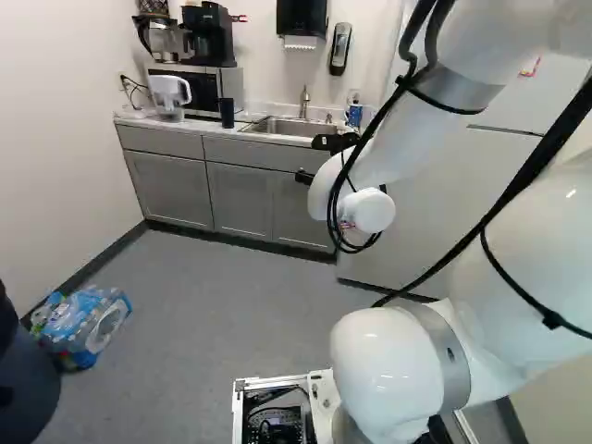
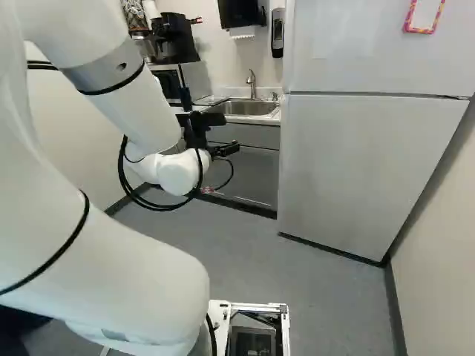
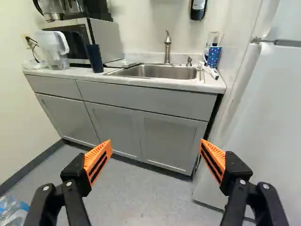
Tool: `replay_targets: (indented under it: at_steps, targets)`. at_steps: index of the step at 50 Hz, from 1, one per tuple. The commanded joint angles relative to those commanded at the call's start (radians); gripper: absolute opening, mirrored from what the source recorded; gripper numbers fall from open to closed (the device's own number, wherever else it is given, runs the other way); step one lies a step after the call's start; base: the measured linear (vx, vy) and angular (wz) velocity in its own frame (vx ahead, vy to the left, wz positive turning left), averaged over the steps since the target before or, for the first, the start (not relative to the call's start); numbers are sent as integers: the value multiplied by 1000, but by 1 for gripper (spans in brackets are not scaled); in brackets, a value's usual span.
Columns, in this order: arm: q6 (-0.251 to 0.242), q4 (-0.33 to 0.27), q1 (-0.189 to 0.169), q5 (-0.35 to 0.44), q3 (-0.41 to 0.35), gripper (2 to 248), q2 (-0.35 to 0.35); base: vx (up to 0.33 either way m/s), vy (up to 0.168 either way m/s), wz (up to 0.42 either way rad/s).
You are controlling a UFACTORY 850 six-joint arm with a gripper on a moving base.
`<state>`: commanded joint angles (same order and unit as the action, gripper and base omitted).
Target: Rinse the cup and place it in the tray
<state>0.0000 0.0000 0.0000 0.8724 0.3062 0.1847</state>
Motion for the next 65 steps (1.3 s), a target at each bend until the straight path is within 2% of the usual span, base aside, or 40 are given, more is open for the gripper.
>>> replay_targets:
  at_steps: [19, 65]
  targets:
    - [0, 0, 0, -21, 58, 247, -13, 0, 0, 0]
    - [0, 0, 0, -133, 186, 247, -36, 0, 0, 0]
